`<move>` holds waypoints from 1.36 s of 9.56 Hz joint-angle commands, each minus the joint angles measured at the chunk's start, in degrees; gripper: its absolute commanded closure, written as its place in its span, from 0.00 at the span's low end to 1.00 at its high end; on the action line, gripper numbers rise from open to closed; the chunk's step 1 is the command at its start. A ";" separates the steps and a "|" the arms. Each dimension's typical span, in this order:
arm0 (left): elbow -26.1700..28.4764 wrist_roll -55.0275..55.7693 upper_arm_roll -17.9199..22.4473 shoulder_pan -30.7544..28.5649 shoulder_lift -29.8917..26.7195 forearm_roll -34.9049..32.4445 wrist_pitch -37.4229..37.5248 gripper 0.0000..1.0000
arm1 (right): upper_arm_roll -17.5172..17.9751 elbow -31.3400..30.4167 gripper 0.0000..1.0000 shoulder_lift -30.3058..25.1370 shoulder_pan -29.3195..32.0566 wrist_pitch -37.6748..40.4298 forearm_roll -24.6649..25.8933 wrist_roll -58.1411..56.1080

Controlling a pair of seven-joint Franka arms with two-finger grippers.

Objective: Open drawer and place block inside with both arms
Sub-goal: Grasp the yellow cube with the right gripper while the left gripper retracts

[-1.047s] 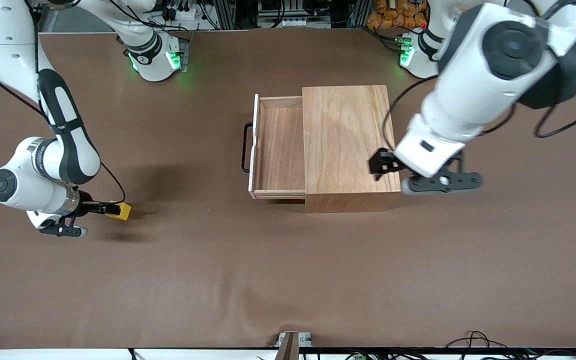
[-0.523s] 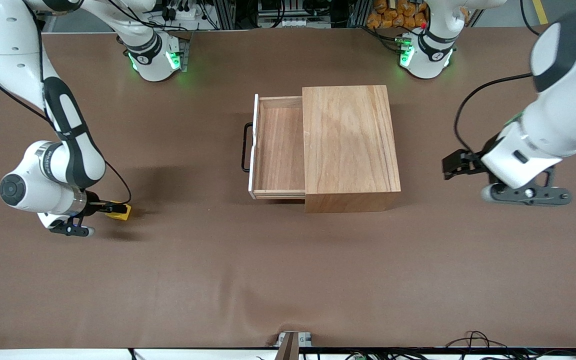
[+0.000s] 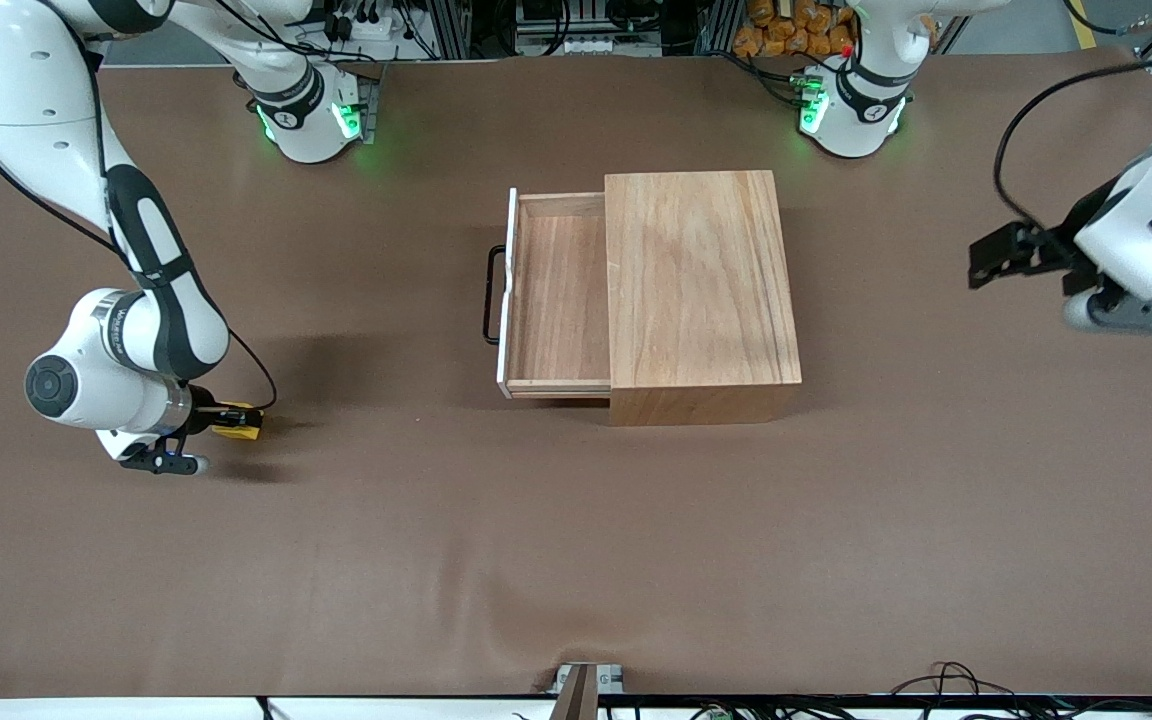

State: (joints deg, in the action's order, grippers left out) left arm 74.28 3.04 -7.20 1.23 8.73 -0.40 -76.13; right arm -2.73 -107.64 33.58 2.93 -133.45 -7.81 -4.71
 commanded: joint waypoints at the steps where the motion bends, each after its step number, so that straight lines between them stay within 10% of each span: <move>1: 10.59 -2.07 1.92 -0.97 -10.19 0.84 -0.16 0.00 | -0.17 1.21 0.92 -1.58 -0.12 2.13 -0.10 -0.73; 7: 14.14 -2.25 6.75 -0.44 -14.36 0.31 -1.99 0.00 | 0.18 9.29 0.88 -14.39 -5.11 20.15 0.26 -2.67; 13: 14.75 -5.77 10.28 0.26 -12.25 -0.04 -7.54 0.00 | 0.27 13.94 0.88 -16.00 -29.52 22.53 -2.46 12.65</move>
State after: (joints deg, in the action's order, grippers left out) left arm 88.55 -2.42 2.90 0.69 -3.26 -0.41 -83.11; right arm -1.68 -95.66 17.53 -22.66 -111.72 -8.82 3.45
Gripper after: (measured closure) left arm 0.000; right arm 0.436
